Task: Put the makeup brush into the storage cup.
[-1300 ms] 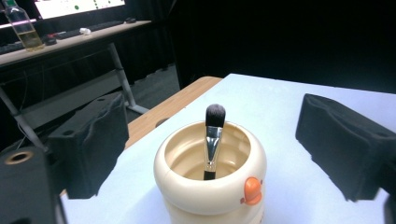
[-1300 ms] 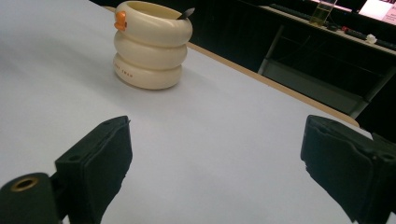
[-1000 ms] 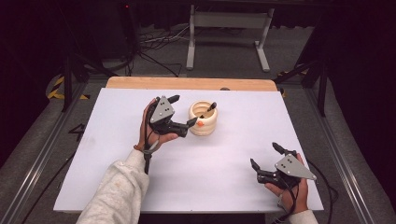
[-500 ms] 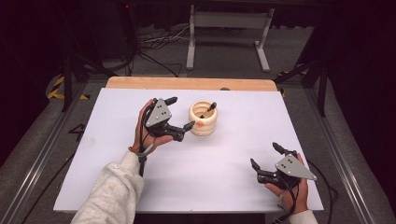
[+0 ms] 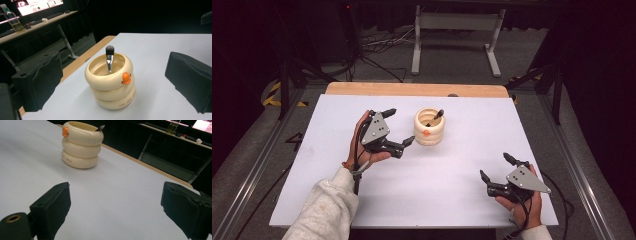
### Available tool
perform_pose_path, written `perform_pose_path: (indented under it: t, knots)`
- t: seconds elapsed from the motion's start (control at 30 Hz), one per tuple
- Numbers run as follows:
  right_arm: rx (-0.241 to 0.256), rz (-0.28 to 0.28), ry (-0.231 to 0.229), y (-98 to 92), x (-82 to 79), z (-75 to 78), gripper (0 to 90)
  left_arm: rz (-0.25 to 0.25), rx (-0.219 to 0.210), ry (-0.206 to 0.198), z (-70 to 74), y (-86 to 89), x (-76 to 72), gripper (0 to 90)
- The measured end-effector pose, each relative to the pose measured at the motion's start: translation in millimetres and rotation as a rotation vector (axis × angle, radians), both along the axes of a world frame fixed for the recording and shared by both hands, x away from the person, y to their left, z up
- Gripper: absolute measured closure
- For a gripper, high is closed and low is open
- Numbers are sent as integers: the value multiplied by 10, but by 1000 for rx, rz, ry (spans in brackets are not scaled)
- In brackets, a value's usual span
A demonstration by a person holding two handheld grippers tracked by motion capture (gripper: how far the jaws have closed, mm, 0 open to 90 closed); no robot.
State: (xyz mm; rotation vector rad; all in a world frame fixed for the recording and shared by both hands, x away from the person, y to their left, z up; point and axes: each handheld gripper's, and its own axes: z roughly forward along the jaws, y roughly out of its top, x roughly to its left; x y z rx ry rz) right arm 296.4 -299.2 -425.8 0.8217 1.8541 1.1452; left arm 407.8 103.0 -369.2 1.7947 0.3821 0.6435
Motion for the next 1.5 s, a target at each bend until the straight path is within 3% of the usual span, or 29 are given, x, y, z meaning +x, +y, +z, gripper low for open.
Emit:
perform_pose_path:
  t: [0.43, 0.97, 1.03, 1.5]
  knots:
    - [-1, 1, -4, 1, -4, 1, 98, -2, -4, -19, -42, 86, -134, 27]
    - [-5, 1, -2, 10, -2, -2, 99, 22, -1, -4, -156, 283, -240, 30]
    - [-9, 0, -6, 15, -6, 0, 99, 30, 26, -19, -157, 309, -249, 34]
    - [-7, -1, -6, 15, -7, 0, 99, 47, 44, -31, -173, 497, -360, 34]
